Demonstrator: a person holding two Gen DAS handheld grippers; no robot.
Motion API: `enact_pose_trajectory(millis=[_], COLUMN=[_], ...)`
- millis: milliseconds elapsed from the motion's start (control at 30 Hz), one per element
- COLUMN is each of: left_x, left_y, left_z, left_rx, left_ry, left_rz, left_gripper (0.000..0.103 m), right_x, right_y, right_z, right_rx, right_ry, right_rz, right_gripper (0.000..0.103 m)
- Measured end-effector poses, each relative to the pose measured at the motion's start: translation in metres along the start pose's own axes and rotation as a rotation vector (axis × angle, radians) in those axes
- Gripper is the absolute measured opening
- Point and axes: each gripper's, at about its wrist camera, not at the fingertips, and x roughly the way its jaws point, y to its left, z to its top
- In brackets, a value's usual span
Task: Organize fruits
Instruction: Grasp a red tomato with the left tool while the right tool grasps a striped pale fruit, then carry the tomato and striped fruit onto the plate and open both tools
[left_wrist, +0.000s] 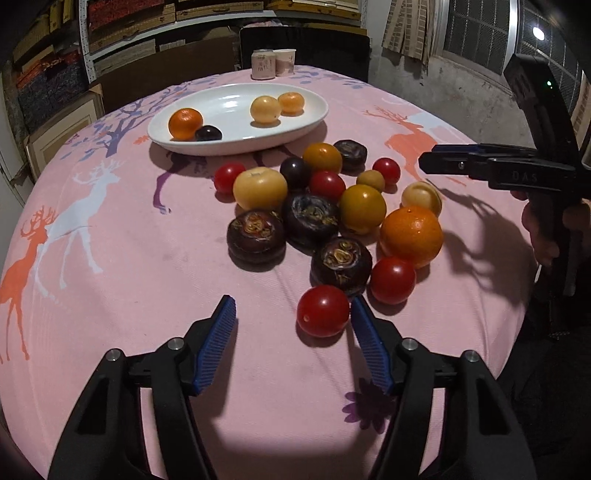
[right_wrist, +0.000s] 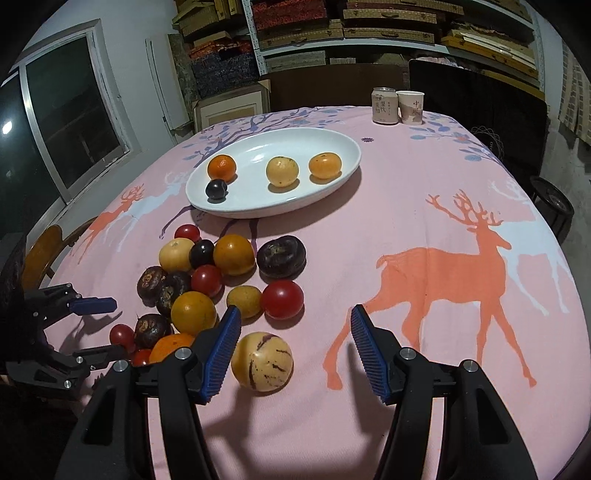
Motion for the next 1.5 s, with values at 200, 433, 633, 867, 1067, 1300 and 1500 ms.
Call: enact_pose_trajectory(millis=[200, 433, 633, 867, 1067, 1300, 1500], left_x=[0.009, 0.007, -0.007, -0.039, -0.052, -0.063, -0.056], left_y=[-0.009, -0.008, -0.011, 0.008, 0.020, 0.028, 0.025], left_z=[0.000, 0.000, 0.008, 0.021, 0.030, 0.035, 0.044], left_rx=[0.012, -0.003, -0.033, -0.129, -0.176, -0.214, -0.207], left_ry=[-0.006, -0.016, -0.054, -0.115, -0.106, -0.113, -0.118], left_rz=[-0.021, -0.013, 0.037, 0.082, 0.134, 0.174, 0.156], left_gripper=[0.028, 0.027, 0.027, 0.027, 0.027, 0.027, 0.027], right_x=[0.001, 0.005, 0.014, 0.022, 0.022, 0.018, 0.010], right_y=[0.006, 0.030, 0.032, 0.036, 0.033, 0.025, 0.015], right_z=[-0.010, -0.020, -0.020, -0.019, -0.011, 0.013, 0.024], right_rx=[-0.041, -0.125, -0.175, -0.220, -0.194, -0.144, -0.109], right_ry=[0.023, 0.044, 0.098, 0.146, 0.155, 0.094, 0.030], right_rz=[-0.004, 0.027, 0.026, -0.005, -0.011, -0.017, -0.002], right_gripper=[0.062, 0.058, 0.057, 0.040, 0.040, 0.040, 0.040])
